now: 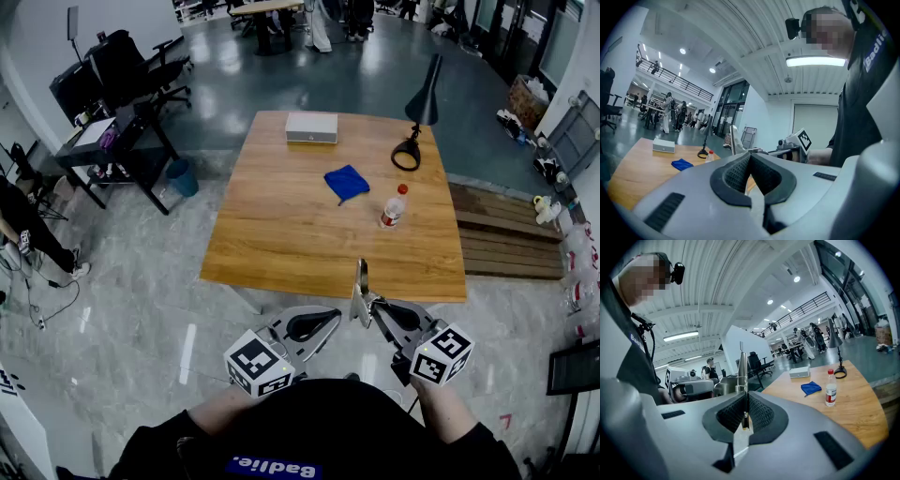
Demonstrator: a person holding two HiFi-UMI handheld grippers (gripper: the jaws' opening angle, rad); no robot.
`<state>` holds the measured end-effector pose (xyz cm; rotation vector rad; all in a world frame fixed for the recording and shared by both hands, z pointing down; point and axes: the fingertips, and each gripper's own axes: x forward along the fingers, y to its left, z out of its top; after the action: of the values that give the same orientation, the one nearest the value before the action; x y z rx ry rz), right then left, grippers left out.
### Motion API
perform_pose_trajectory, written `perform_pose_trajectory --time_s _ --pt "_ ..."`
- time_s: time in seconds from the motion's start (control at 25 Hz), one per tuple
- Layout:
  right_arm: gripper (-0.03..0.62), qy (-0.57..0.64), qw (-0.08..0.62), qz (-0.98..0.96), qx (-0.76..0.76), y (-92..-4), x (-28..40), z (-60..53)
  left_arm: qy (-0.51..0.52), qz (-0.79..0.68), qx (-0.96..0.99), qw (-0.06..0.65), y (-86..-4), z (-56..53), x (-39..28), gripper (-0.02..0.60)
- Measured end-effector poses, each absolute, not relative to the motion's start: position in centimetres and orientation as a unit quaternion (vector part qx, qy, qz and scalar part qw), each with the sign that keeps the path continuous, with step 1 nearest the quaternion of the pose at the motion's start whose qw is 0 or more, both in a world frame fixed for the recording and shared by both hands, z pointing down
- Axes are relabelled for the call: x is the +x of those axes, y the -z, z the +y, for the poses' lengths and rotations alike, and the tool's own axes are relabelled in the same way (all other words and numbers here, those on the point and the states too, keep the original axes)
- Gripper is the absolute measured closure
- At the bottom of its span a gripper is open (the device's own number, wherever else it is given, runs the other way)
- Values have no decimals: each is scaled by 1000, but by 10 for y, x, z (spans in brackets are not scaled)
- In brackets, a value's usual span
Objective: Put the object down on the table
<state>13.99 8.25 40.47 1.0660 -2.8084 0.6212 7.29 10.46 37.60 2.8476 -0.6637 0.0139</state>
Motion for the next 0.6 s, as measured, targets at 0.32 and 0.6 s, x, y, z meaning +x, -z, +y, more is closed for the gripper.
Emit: perform_pose_trajectory --time_s 0.32,0.6 --pt "588 -199 43 -917 342 -407 141 79 -4 -229 967 108 -377 102 75 578" --pt "588 -201 42 -919 336 -412 144 77 -5 -233 967 107 -380 99 81 578"
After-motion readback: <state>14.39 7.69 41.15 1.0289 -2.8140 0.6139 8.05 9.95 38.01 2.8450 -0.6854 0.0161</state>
